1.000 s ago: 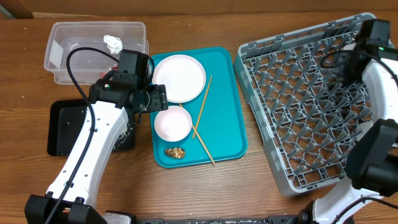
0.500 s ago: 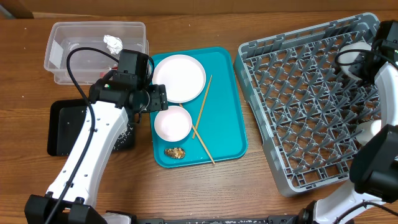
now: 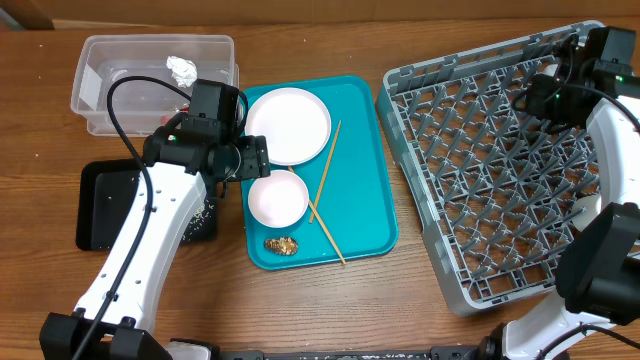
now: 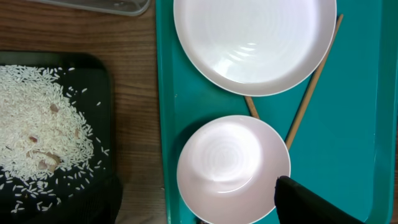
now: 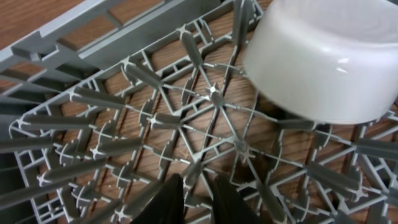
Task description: Sort waste into correct bins and load items into the dishwasher
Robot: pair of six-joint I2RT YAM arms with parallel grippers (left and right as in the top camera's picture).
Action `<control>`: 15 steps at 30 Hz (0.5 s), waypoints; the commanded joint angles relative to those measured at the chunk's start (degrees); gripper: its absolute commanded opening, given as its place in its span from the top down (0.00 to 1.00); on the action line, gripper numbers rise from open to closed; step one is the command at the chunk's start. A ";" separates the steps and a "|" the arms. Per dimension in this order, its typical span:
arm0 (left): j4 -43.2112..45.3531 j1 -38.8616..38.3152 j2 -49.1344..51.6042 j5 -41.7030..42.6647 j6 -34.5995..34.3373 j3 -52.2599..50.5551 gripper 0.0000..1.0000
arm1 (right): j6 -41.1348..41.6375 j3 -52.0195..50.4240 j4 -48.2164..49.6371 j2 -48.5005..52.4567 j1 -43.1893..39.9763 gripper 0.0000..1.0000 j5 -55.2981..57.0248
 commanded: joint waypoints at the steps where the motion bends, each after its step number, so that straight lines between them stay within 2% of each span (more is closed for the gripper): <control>1: 0.07 0.24 -0.83 -0.79 0.94 1.14 0.20 | -0.22 0.66 -2.45 -1.53 0.15 0.75 -1.01; 6: 0.07 0.24 -0.83 -0.76 0.92 1.14 0.19 | 0.33 0.68 -10.36 -1.68 0.33 0.70 -7.48; 11: 0.02 0.24 -0.83 -0.70 0.92 1.14 0.18 | -3.08 0.66 -22.56 -1.70 3.08 0.71 -16.48; 13: 0.09 0.24 -0.83 -0.59 0.90 1.14 0.18 | -1.90 0.61 -27.61 -1.68 6.23 0.71 -14.62; 15: 0.11 0.24 -0.83 -0.61 0.92 1.14 0.17 | 4.46 0.48 -29.44 -1.64 9.49 0.71 -6.19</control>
